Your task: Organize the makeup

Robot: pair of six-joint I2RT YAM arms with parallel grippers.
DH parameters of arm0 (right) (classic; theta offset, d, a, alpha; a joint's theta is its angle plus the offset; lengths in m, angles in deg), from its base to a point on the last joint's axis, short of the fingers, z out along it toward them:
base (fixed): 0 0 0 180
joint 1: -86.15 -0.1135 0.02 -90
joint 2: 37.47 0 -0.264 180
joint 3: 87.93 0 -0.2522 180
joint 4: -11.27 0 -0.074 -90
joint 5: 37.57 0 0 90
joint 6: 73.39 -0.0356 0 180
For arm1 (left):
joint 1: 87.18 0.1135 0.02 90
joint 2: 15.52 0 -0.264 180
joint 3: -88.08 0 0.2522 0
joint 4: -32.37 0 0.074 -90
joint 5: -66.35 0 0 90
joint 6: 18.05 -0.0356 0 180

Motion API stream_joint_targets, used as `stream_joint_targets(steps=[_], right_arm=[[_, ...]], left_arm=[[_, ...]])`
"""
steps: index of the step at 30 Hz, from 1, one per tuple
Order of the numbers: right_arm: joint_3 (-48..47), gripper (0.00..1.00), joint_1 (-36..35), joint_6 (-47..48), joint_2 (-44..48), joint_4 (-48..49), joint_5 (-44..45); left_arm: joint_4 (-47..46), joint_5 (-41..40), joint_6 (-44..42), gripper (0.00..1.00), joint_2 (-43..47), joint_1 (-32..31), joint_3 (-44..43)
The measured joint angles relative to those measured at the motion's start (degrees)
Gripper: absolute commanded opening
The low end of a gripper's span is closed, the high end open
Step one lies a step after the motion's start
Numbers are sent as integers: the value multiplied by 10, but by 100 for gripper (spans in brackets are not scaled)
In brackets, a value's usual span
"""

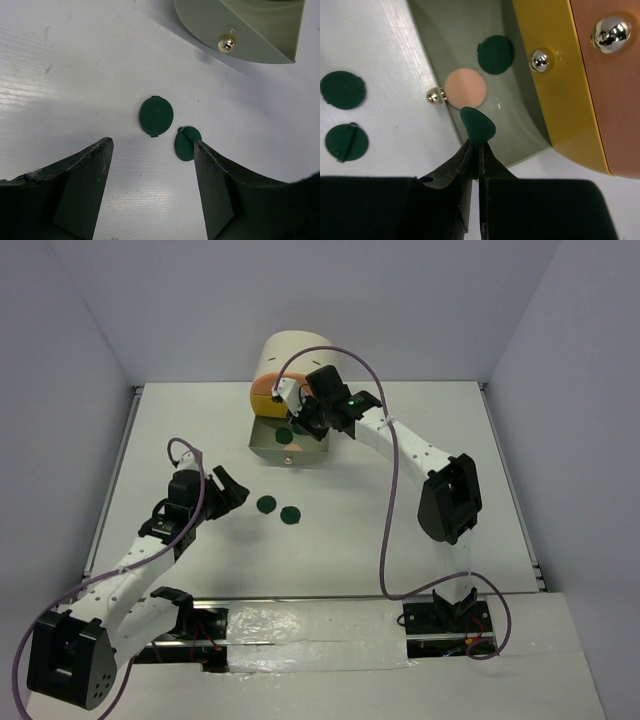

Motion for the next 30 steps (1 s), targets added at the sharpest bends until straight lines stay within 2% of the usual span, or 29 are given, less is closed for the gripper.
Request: stream_joint_targets(steps=[5,7,11,16,19,25,30], right_arm=[[-16,11,7,-2,-39,0,23],[-17,20,8,-2,-47,1,29],[-17,49,8,-1,-61,3,40],[-17,73,10,-4,-67,4,45],[-17,100,14,-7,-67,4,35],[-12,99,49,0,-40,-36,-77],[74,98,94,27,64,-39,-190]], left_arm=[[-8,12,8,77,-9,0,2],[-17,17,11,77,-15,0,7],[-26,29,13,76,-31,0,13],[-41,35,15,69,-76,0,12],[-41,38,13,64,-117,-1,5],[-37,37,0,63,-202,-22,-49],[-34,27,-26,62,-261,-48,-92]])
